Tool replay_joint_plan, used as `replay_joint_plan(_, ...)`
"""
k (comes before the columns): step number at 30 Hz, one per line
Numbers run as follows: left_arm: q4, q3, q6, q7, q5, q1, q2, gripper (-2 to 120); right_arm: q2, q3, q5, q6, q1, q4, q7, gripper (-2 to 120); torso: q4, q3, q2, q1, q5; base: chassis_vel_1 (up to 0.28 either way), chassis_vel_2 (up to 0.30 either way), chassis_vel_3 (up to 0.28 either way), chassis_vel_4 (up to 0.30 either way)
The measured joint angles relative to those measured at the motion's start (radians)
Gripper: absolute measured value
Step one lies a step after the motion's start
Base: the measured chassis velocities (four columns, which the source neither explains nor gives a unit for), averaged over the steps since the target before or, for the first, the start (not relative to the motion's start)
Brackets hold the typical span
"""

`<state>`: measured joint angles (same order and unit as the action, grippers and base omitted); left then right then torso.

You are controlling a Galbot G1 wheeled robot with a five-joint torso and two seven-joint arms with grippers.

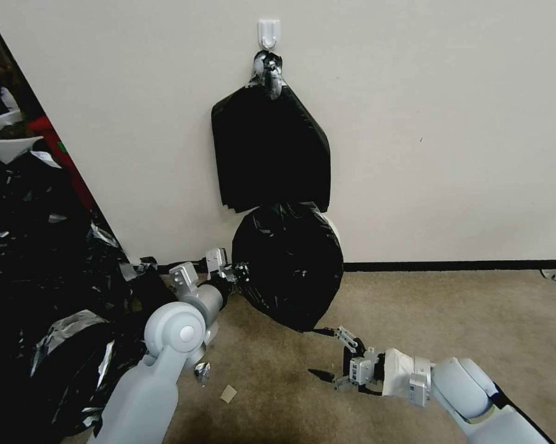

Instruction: Place a trash bag onto the trash bin.

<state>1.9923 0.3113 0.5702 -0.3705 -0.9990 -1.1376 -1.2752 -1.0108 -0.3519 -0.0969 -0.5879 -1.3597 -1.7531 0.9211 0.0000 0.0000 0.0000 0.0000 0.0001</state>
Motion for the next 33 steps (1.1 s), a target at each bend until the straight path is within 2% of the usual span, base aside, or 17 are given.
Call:
replay_joint_plan(2,-0.002,0.001,0.0,0.0,0.0,0.0,0.001,0,0.001,-0.006,0.059,0.019,0.001,-0.004,0.068,100,0.0,0.0,0.0,0.0,0.0001,0.0,0.0,0.0,0.0)
replay_joint_plan(4,-0.008,0.003,0.0,-0.001,0.001,0.001,0.002,0,0.003,-0.043,0.204,0.106,0.013,-0.011,0.291,100,-0.0001,0.0,0.0,0.0,0.0,0.0,0.0,0.0,0.0)
replay_joint_plan(5,-0.008,0.003,0.0,-0.001,0.001,0.001,0.002,0,0.003,-0.043,0.204,0.106,0.013,-0.011,0.291,100,-0.0001,0.0,0.0,0.0,0.0,0.0,0.0,0.0,0.0)
replay_joint_plan(7,-0.015,0.004,0.0,-0.001,0.001,0.001,0.002,0,0.008,-0.061,0.338,0.175,0.028,-0.012,0.412,100,0.0,0.0,0.0,0.0,-0.0001,0.0,0.0,0.0,0.0)
replay_joint_plan(11,-0.019,0.002,0.0,-0.001,0.001,-0.001,-0.001,0,0.017,-0.024,0.469,0.2,0.029,-0.024,0.328,100,-0.0001,0.0,0.0,0.0,-0.0002,0.0,0.0,0.0,0.0)
replay_joint_plan(12,-0.024,-0.003,-0.001,-0.001,0.002,-0.001,-0.006,0,0.018,0.033,0.564,0.211,0.028,-0.053,0.129,99,0.0,0.0,0.0,0.0,-0.0002,0.0,0.0,0.0,0.0)
replay_joint_plan(14,-0.034,-0.012,-0.002,-0.001,0.016,-0.002,-0.017,0,0.003,0.133,0.607,0.238,0.031,-0.103,-0.136,91,-0.0001,0.0,0.0,0.0,0.0,0.0,0.0,0.0,0.0)
replay_joint_plan(16,-0.034,-0.013,-0.002,-0.001,0.019,-0.002,-0.018,0,0.001,0.146,0.609,0.243,0.032,-0.111,-0.17,91,-0.0001,0.0,0.0,0.0,0.0,0.0,0.0,0.0,0.0)
replay_joint_plan(17,-0.044,-0.025,-0.008,-0.001,0.042,-0.005,-0.025,0,-0.021,0.253,0.632,0.304,0.045,-0.18,-0.425,81,0.0,0.0,0.0,0.0,-0.0005,0.0,0.0,0.0,0.0)
replay_joint_plan(18,-0.044,-0.025,-0.008,-0.001,0.042,-0.005,-0.025,0,-0.021,0.253,0.632,0.304,0.045,-0.18,-0.425,81,0.0,0.0,0.0,0.0,-0.0005,0.0,0.0,0.0,0.0)
replay_joint_plan(21,-0.059,-0.046,-0.042,0.008,0.107,-0.018,-0.035,0,-0.099,0.423,0.659,0.451,0.096,-0.273,-0.822,65,0.0001,0.0,0.0,0.0,-0.0005,0.0,0.0,0.0,0.0)
replay_joint_plan(22,-0.059,-0.046,-0.042,0.008,0.107,-0.018,-0.035,0,-0.099,0.423,0.659,0.451,0.096,-0.273,-0.822,65,0.0001,0.0,0.0,0.0,-0.0005,0.0,0.0,0.0,0.0)
replay_joint_plan(25,-0.061,-0.071,-0.087,0.042,0.195,-0.047,-0.046,0,-0.208,0.516,0.692,0.57,0.171,-0.265,-1.238,50,0.0,0.0,0.0,0.0,-0.0004,0.0,0.0,0.0,0.0)
replay_joint_plan(26,-0.061,-0.071,-0.087,0.042,0.195,-0.047,-0.046,0,-0.208,0.516,0.692,0.57,0.171,-0.265,-1.238,50,0.0,0.0,0.0,0.0,-0.0004,0.0,0.0,0.0,0.0)
replay_joint_plan(29,-0.059,-0.081,-0.118,0.071,0.253,-0.07,-0.05,0,-0.257,0.522,0.689,0.62,0.219,-0.204,-1.453,39,0.0001,0.0,0.0,0.0,-0.0005,0.0,0.0,0.0,0.0)
replay_joint_plan(30,-0.059,-0.081,-0.118,0.071,0.253,-0.07,-0.05,0,-0.257,0.522,0.689,0.62,0.219,-0.204,-1.453,39,0.0001,0.0,0.0,0.0,-0.0005,0.0,0.0,0.0,0.0)
replay_joint_plan(33,-0.045,-0.083,-0.161,0.106,0.308,-0.099,-0.048,0,-0.294,0.496,0.674,0.655,0.264,-0.116,-1.658,23,0.0,0.0,0.0,0.0,-0.0002,0.0,0.0,0.0,0.0)
